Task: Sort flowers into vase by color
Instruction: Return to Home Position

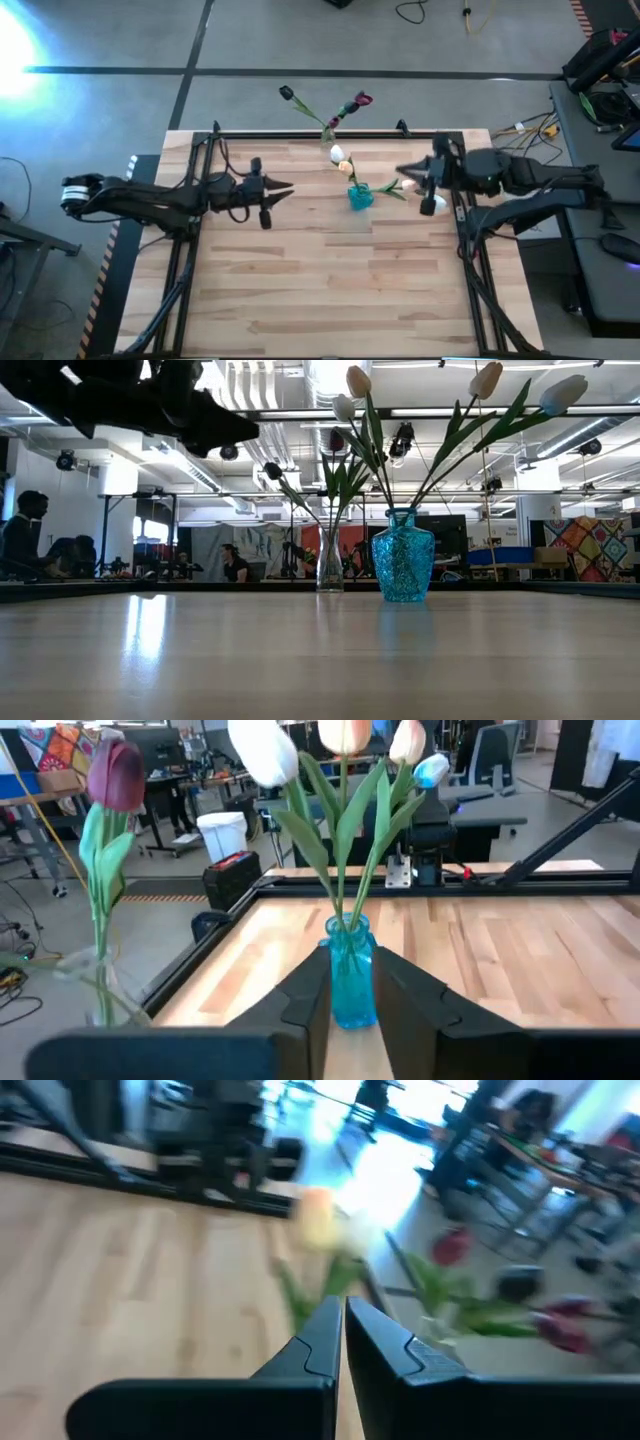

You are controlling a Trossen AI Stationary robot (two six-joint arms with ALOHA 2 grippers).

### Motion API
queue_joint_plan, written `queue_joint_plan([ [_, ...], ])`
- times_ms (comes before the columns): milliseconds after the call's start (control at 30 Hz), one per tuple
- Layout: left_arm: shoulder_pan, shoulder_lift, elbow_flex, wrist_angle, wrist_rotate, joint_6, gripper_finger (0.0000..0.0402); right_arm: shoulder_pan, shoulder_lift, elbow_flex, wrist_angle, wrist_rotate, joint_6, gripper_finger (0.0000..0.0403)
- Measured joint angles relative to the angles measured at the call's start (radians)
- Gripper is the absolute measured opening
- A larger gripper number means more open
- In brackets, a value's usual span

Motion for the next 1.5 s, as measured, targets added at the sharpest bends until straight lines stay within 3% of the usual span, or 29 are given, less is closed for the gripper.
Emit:
queue_joint_plan([
  [167,0.0,-0.046,-0.04,-0.004,-0.023,-0.003,0.0031,0.116,0.006,-0.089,0.103,0.003,0.012,0.0012],
  [333,0.001,-0.065,-0.05,-0.006,-0.027,-0.002,0.0009,0.242,0.008,-0.17,0.205,0.099,0.035,0.0012],
  [500,0.001,-0.067,-0.06,-0.008,-0.027,-0.002,0.0001,0.33,0.008,-0.252,0.255,0.117,0.09,0.0012],
  [700,0.001,-0.068,-0.069,-0.011,-0.027,0.005,0.0001,0.362,-0.026,-0.372,0.404,-0.098,0.13,0.0012],
  [1000,0.001,-0.075,-0.077,-0.009,-0.026,0.005,0.0,0.36,-0.16,-0.579,0.602,-0.154,0.165,0.0012],
  [1267,0.001,-0.091,-0.076,-0.008,-0.026,0.006,0.0,0.36,-0.181,-0.57,0.608,-0.193,0.181,0.0012],
  [1500,0.001,-0.093,-0.076,-0.01,-0.026,0.006,0.0,0.36,-0.181,-0.465,0.498,-0.211,0.196,0.0012],
])
